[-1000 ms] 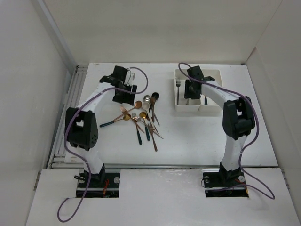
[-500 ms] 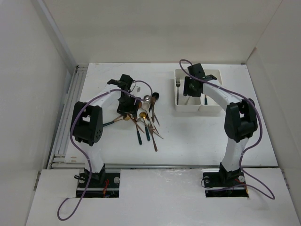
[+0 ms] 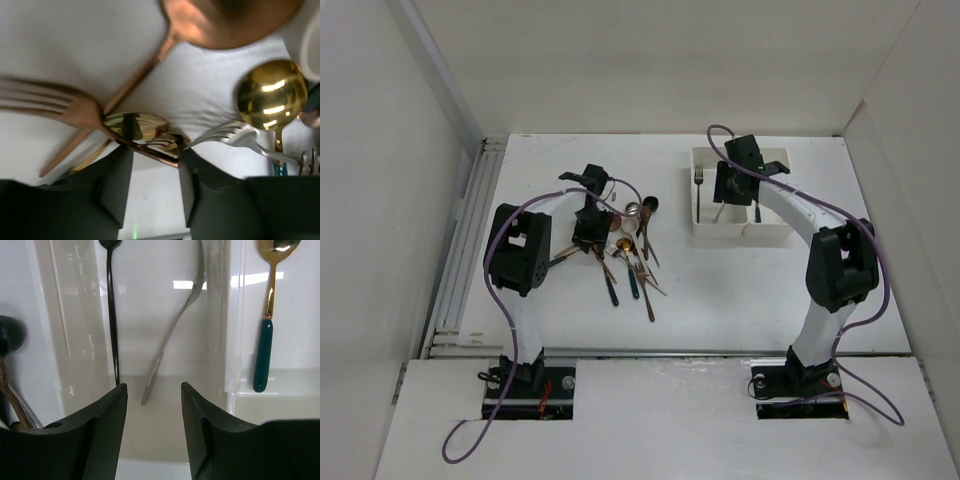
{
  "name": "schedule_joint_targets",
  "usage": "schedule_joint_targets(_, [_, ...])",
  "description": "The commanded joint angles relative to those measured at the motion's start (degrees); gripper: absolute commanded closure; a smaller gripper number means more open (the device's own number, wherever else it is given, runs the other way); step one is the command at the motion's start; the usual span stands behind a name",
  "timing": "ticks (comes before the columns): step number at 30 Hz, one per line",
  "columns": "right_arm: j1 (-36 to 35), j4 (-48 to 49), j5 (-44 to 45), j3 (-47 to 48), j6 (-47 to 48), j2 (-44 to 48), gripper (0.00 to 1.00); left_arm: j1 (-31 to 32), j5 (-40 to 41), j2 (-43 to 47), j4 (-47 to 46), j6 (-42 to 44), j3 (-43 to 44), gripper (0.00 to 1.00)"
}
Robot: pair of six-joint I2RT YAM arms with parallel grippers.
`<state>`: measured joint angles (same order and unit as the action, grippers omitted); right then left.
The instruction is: Sort the eating utensils into containers
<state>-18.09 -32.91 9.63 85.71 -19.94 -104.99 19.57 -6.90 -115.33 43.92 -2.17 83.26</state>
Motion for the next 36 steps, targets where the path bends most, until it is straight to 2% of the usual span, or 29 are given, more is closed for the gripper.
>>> schedule_joint_targets(1, [-0.46, 1.79, 0.83, -0.37, -0.62, 3.47, 0.47, -0.85, 6.71, -1.04, -3.84, -0.2, 2.6, 0.65])
schedule_joint_targets(2, [-0.46, 1.79, 0.83, -0.37, -0.62, 3.48, 0.47, -0.85, 6.72, -1.04, -3.84, -0.2, 2.61, 0.71])
schedule_joint_targets(3, [-0.46, 1.79, 0.83, -0.37, -0.62, 3.48, 0.47, -0.85, 5.85, -0.43, -3.84, -0.2, 2.61, 0.81])
schedule_joint_targets(5, [-0.46, 1.79, 0.83, -0.37, -0.62, 4.0, 0.47, -0.85, 4.01, 0.27, -3.32, -0.2, 2.0, 0.85])
schedule_joint_targets(10, [-0.46, 1.79, 0.83, -0.37, -0.62, 4.0, 0.47, -0.85, 1.02, 2.48, -1.21, 0.33, 0.85, 0.88])
schedule_joint_targets(15, [-0.46, 1.79, 0.83, -0.37, -0.09, 4.0, 0.47, -1.38, -0.22, 5.98, 1.69, 1.47, 4.52, 0.89])
schedule_joint_targets(20, [-0.46, 1.79, 0.83, -0.37, -0.09, 4.0, 0.47, -1.38, -0.22, 8.45, 3.01, 2.09, 9.19, 1.0])
schedule_joint_targets(28, [-0.46, 1.79, 0.83, -0.37, -0.09, 4.0, 0.47, -1.38, -1.45, 8.98, 4.33, 3.14, 9.99, 1.0])
schedule_joint_targets(31, [-0.46, 1.79, 0.83, -0.37, 0.43, 4.0, 0.47, -1.38, -0.84, 6.7, 6.53, 3.67, 7.27, 0.88])
schedule_joint_targets(36, [-0.46, 1.79, 0.83, -0.9, 0.43, 4.53, 0.47, -0.77, -1.36, 6.7, 5.82, 5.25, 1.12, 0.81])
